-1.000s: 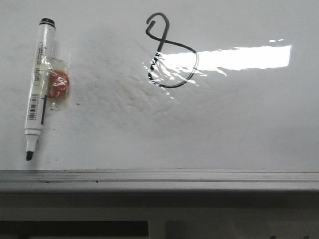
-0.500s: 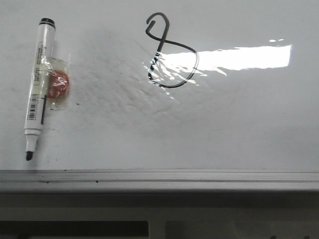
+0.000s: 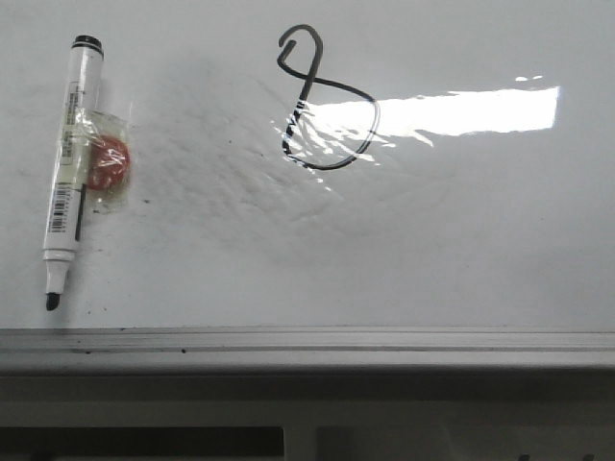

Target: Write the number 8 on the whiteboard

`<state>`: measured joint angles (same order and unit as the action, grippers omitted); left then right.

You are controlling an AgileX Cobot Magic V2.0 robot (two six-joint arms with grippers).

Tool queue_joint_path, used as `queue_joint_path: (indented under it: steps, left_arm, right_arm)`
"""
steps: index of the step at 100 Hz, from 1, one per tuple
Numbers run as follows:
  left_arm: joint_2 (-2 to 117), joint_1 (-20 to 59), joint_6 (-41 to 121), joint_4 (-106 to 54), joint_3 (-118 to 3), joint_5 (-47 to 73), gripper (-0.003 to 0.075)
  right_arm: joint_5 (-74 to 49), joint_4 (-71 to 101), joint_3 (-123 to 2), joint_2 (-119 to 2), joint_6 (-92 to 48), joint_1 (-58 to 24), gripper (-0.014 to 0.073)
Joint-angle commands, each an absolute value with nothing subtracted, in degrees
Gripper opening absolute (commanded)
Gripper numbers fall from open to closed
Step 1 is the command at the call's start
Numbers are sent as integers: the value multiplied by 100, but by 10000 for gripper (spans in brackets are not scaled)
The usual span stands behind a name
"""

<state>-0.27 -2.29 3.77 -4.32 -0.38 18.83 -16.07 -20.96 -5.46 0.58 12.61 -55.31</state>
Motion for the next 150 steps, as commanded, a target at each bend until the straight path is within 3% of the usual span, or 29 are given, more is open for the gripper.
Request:
queue_joint_path:
  steps: [1, 23, 45, 59, 86, 150]
  left_arm:
    - [-184, -235, 373, -497, 193, 1622, -20]
    - [-184, -235, 373, -497, 193, 1622, -20]
    - [-184, -235, 373, -497, 193, 1622, -20]
    - [-184, -235, 363, -497, 193, 1622, -20]
    - [-184, -235, 363, -497, 193, 1622, -20]
    - [-184, -235, 363, -497, 193, 1622, -20]
  right_arm:
    - [-1028, -1864, -550, -3, 1001, -5130, -69]
    - [601, -390, 149, -39, 308, -3073, -69]
    - [256, -200, 124, -39, 266, -631, -69]
    - [-600, -109, 134, 109, 266, 278, -69]
    - [-1761, -109, 134, 178, 190, 480, -69]
    - [-1761, -109, 134, 178, 63, 490, -69]
